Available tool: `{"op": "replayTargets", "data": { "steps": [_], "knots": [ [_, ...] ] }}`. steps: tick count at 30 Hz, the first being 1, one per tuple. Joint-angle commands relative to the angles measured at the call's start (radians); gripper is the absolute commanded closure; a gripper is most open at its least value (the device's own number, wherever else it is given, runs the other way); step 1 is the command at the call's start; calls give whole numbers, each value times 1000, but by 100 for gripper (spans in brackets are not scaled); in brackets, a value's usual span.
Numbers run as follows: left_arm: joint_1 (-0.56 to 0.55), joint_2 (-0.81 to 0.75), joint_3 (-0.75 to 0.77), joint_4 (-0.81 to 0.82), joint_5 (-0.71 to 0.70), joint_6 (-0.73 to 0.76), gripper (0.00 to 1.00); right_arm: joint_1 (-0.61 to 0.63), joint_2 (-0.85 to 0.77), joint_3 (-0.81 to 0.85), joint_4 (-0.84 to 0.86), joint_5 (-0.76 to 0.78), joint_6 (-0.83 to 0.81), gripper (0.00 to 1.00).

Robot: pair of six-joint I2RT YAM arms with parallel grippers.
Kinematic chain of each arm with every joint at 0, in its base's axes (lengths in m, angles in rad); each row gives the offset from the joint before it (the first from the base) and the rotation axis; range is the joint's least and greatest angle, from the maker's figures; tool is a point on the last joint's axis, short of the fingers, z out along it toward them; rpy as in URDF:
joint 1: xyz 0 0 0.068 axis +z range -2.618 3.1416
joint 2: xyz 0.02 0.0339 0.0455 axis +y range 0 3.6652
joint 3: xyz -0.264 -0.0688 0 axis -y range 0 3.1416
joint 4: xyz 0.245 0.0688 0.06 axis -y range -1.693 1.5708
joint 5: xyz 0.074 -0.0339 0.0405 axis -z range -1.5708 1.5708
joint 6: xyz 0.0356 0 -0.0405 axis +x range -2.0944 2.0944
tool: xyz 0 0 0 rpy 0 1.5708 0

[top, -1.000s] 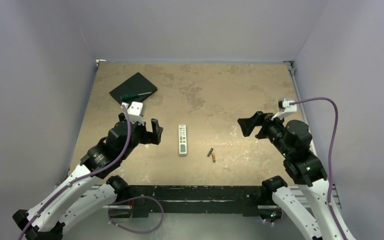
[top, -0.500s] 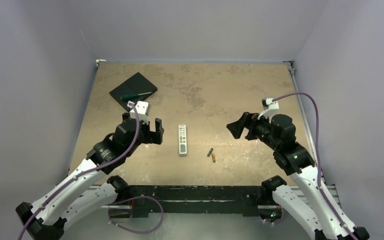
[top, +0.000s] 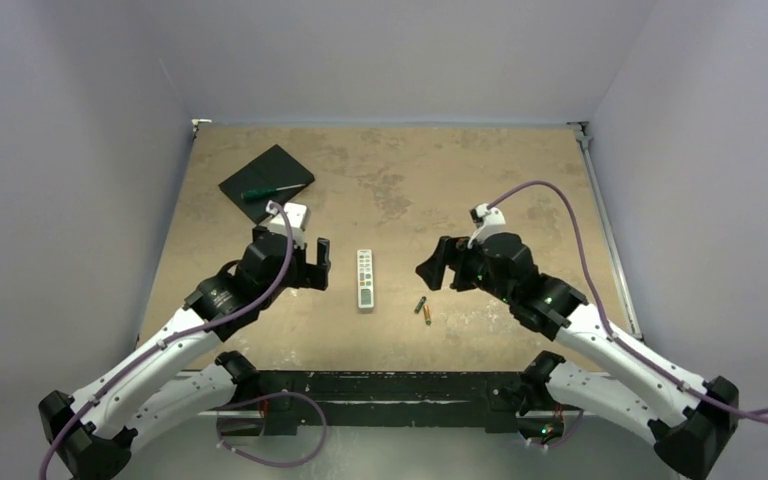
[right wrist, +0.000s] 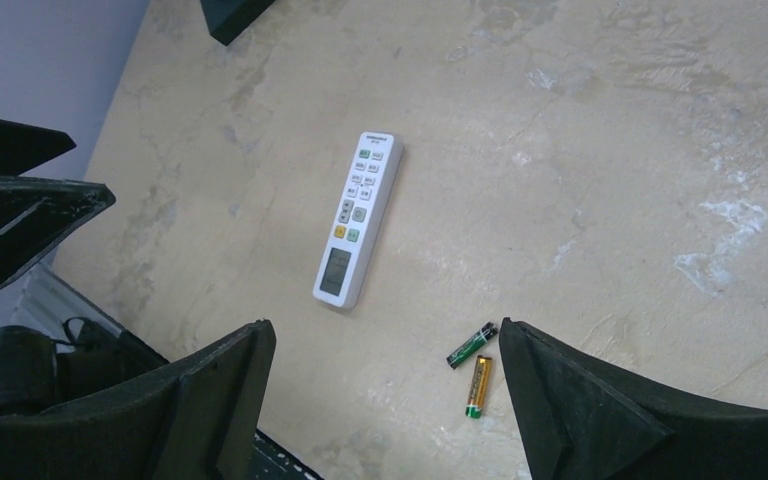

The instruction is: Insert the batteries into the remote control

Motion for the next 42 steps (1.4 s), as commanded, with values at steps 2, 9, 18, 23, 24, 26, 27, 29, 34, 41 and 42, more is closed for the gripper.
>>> {"op": "replayTargets", "data": {
  "steps": [2,9,18,23,24,26,27,29,34,41,42],
  "knots": [
    [-1,17,40,9,5,9,1,166,131,55,44,217,78,8],
    [0,8,40,0,-35,1,1,370,391,209,15,424,127,8],
    [-1,-20,48,-24,-133,-21,1,444,624,358,-21,526,193,9],
    [3,-35,59,-52,-228,-46,1,448,715,429,-64,547,248,12],
    [3,-39,60,-54,-234,-48,1,449,732,441,-69,550,257,12],
    [4,-47,58,-55,-237,-47,1,450,776,464,-84,560,282,12],
    [5,-52,58,-54,-241,-47,1,451,794,479,-92,565,291,12],
    [5,-57,57,-53,-246,-47,1,451,837,517,-112,572,301,13],
    [9,-62,57,-57,-257,-49,1,451,924,588,-166,605,340,15],
    [10,-70,56,-57,-253,-49,1,451,999,623,-159,590,352,19],
    [10,-71,56,-55,-252,-49,1,451,1010,630,-163,590,352,20]
  ]
}}
